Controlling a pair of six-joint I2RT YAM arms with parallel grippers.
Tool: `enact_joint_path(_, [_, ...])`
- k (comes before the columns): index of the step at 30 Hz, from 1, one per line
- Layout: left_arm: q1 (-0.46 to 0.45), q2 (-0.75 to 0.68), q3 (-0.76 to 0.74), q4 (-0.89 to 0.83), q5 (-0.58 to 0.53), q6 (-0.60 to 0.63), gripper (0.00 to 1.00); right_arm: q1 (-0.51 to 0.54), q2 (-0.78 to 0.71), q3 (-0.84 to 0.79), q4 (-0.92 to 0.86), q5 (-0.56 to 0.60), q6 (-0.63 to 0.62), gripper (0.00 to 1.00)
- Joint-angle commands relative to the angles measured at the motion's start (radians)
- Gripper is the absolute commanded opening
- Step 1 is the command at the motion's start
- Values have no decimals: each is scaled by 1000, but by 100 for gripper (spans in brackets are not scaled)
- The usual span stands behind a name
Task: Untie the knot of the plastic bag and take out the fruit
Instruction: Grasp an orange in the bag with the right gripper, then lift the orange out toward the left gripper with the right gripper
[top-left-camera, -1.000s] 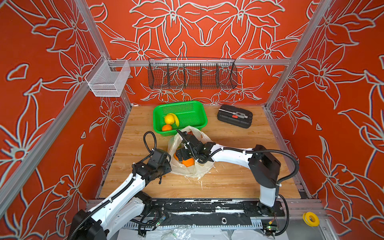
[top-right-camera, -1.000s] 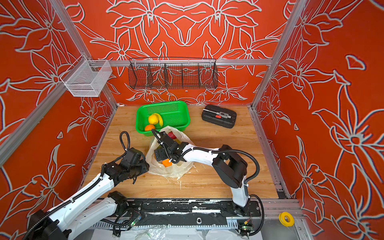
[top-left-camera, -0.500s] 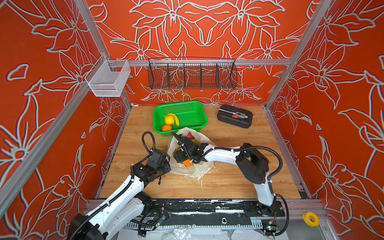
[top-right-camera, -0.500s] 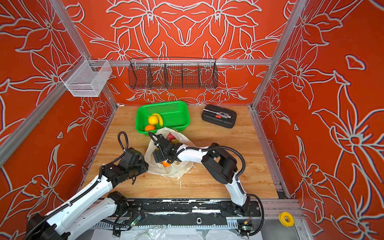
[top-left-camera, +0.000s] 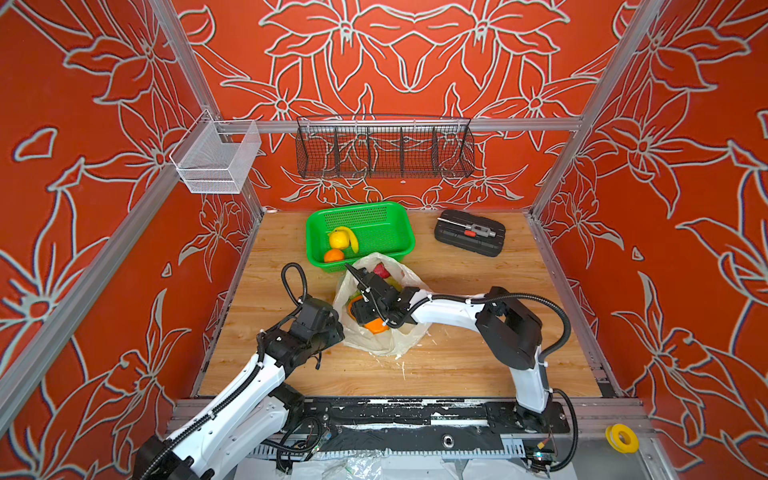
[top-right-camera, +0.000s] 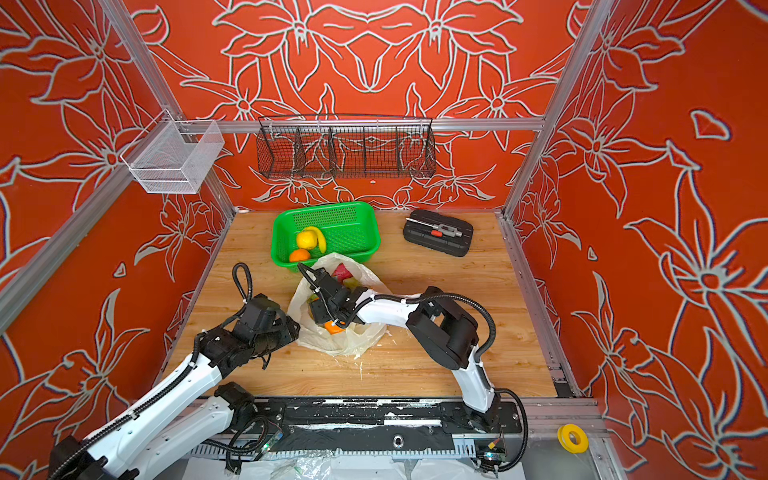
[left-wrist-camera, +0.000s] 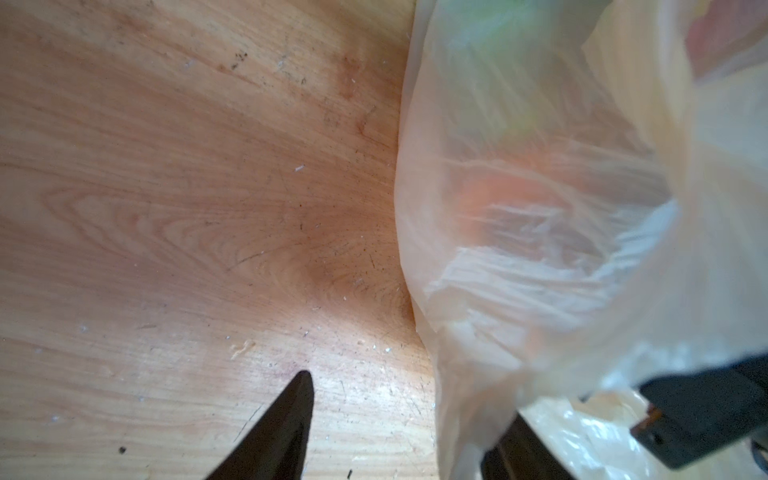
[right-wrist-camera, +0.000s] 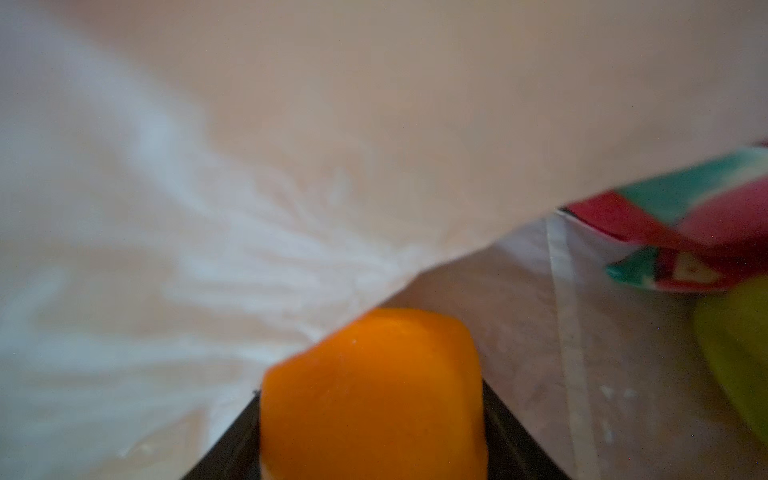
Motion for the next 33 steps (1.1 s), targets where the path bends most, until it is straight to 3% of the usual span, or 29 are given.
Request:
enact_joint_path(1, [-4,-23,39,-14,2,18,65,6,-79,-27,17,0,7,60])
enact_joint_path(11, [-4,-67,118,64,46,162,73,6,-262,-116,10,30,37,60])
enact_joint_path(17, [-4,-107,177,137,85,351,78,3,-402,-169,18,52,40,60])
enact_joint_path(26, [-4,-136,200,400,308,729,84,-31,-616,-238,17,51,80,59])
enact_joint_path(33, [-10,-95,187,563,505,953,99,-65,-774,-299,5,56,111,59])
